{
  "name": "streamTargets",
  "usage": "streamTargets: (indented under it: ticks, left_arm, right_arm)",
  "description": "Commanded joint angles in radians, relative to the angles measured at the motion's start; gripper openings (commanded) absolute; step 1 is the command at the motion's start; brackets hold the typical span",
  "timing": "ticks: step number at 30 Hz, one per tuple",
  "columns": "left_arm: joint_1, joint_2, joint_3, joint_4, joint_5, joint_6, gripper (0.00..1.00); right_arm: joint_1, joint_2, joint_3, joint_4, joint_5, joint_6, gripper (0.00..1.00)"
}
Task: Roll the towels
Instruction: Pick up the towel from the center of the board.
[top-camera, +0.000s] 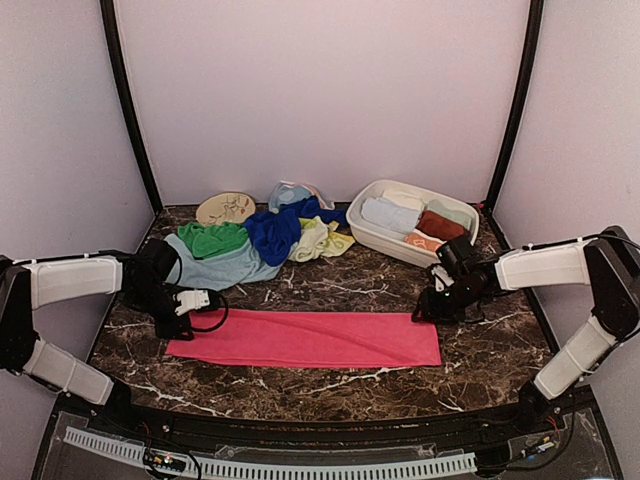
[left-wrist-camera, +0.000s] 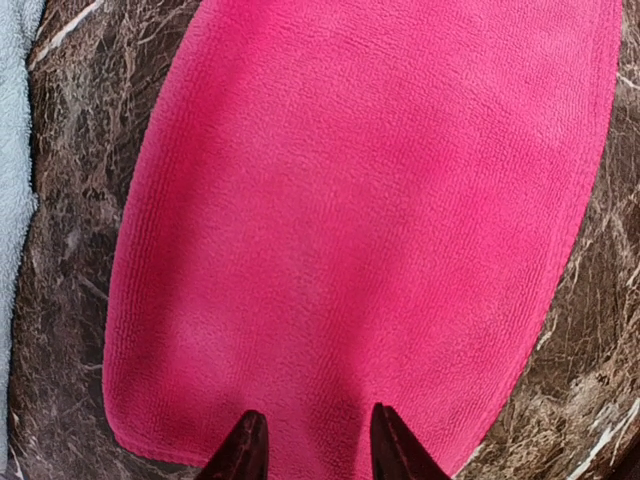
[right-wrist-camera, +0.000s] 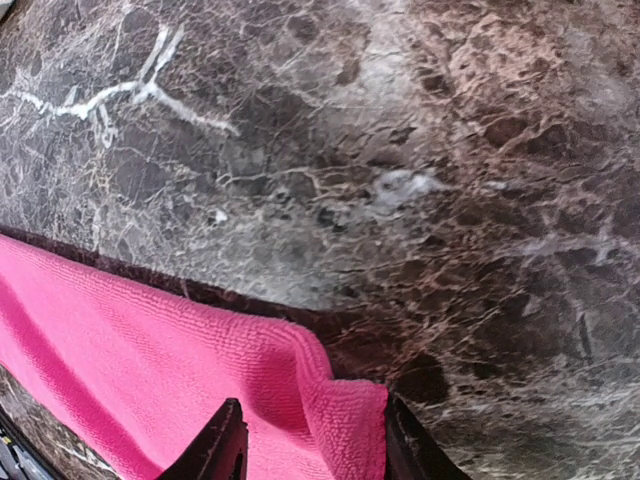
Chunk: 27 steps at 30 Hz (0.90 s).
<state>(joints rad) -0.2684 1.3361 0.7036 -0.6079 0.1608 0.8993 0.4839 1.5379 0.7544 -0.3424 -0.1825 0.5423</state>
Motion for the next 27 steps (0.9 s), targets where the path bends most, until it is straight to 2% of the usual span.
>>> streamTargets:
  ticks: [1, 3, 6, 9, 11, 15, 20, 24, 27]
  left_arm:
    - [0.002, -0.005, -0.001, 0.012, 0.002, 0.029, 0.37]
    - [0.008, 0.006, -0.024, 0.04, -0.024, 0.04, 0.37]
    - [0.016, 0.013, -0.061, 0.075, -0.055, 0.059, 0.37]
    - [0.015, 0.017, -0.082, 0.092, -0.06, 0.068, 0.37]
    - [0.016, 0.021, -0.088, 0.096, -0.041, 0.072, 0.37]
    - [-0.03, 0.022, -0.077, 0.051, 0.052, 0.047, 0.37]
    - [-0.184, 0.021, -0.073, 0.01, 0.101, -0.003, 0.39]
    - [-0.21, 0.006, 0.014, -0.048, 0.149, -0.06, 0.56]
    - [-0.21, -0.058, 0.055, -0.037, 0.087, -0.069, 0.73]
  right_arm:
    - [0.039, -0.005, -0.026, -0.035, 0.0, 0.034, 0.43]
    - [0.053, -0.022, -0.028, -0.04, 0.002, 0.044, 0.4]
    - [0.059, -0.048, -0.026, -0.044, 0.002, 0.056, 0.31]
    - [0.059, -0.061, -0.002, -0.066, 0.017, 0.052, 0.15]
    - [0.055, -0.067, 0.019, -0.096, 0.052, 0.049, 0.0]
    - [0.021, -0.066, 0.069, -0.187, 0.133, 0.029, 0.0]
    - [-0.084, -0.089, 0.087, -0.276, 0.199, 0.003, 0.0]
    - [-0.175, -0.12, 0.109, -0.33, 0.267, -0.014, 0.0]
    - [-0.215, -0.124, 0.144, -0.367, 0.317, -0.031, 0.0]
